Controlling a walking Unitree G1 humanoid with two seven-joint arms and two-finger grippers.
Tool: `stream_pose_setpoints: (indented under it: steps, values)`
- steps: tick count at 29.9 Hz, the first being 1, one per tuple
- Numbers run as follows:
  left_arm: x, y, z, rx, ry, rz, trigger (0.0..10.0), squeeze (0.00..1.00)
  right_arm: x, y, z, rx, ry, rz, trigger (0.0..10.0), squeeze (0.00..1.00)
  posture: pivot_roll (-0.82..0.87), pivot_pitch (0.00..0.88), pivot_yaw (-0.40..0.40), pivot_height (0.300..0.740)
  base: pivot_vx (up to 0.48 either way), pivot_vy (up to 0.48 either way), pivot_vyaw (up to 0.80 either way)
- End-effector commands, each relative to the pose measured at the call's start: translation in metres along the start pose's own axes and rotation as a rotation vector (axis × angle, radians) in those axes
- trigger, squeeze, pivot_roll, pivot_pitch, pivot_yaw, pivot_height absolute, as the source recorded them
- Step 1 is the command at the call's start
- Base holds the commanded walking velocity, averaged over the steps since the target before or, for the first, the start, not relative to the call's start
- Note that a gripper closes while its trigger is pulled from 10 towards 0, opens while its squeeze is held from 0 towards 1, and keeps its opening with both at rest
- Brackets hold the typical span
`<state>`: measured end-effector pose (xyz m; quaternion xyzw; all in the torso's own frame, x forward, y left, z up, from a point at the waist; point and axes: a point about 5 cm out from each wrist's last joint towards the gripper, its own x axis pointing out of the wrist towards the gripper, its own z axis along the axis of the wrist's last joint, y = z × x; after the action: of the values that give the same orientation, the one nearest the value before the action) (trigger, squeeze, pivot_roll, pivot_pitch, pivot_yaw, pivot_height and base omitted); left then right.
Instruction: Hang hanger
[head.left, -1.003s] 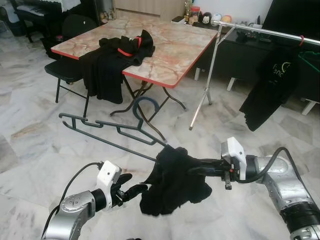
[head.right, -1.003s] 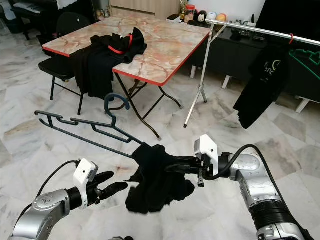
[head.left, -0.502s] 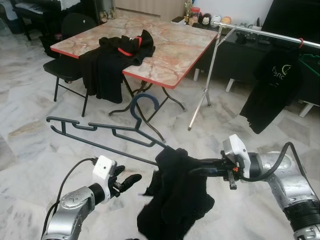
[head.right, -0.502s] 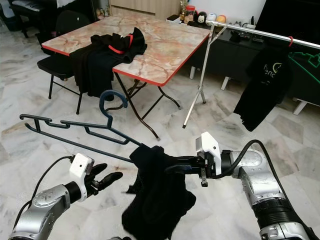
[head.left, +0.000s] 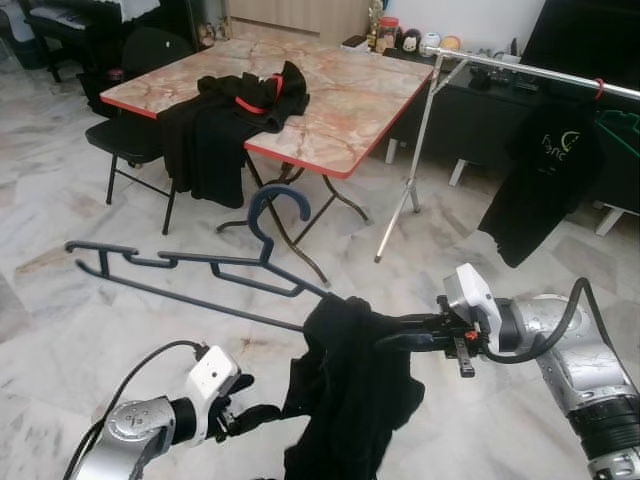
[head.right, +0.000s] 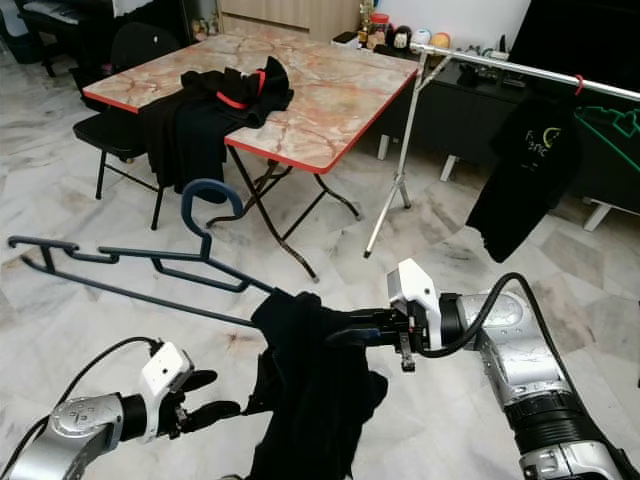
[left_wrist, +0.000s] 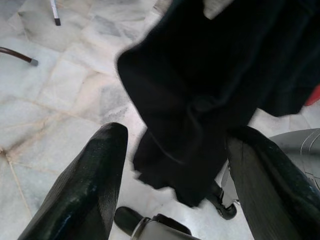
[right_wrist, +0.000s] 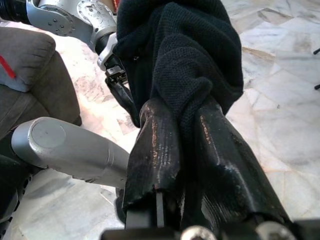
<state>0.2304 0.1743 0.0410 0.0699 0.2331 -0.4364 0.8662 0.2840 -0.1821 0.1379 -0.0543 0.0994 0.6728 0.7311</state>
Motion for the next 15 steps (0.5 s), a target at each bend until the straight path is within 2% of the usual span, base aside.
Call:
stream_pose_setpoints:
  steps: [1, 9, 15]
  values:
    - [0.006, 0.000, 0.007, 0.034, -0.029, 0.008, 10.0, 0.00, 0.002, 0.000, 0.014, -0.051, -0.027, 0.028, 10.0, 0.00, -0.01, 0.000, -0.033, 0.740, 0.000, 0.000, 0.00]
    - [0.013, 0.009, 0.015, 0.088, -0.065, 0.113, 10.0, 0.00, 0.002, -0.001, 0.020, -0.067, -0.026, 0.031, 10.0, 0.00, -0.02, 0.000, -0.034, 0.740, 0.000, 0.000, 0.00]
    - [0.016, 0.011, 0.022, 0.102, -0.094, 0.130, 10.0, 0.00, 0.003, -0.002, 0.023, -0.078, -0.023, 0.041, 10.0, 0.00, -0.02, 0.000, -0.037, 0.740, 0.000, 0.000, 0.00]
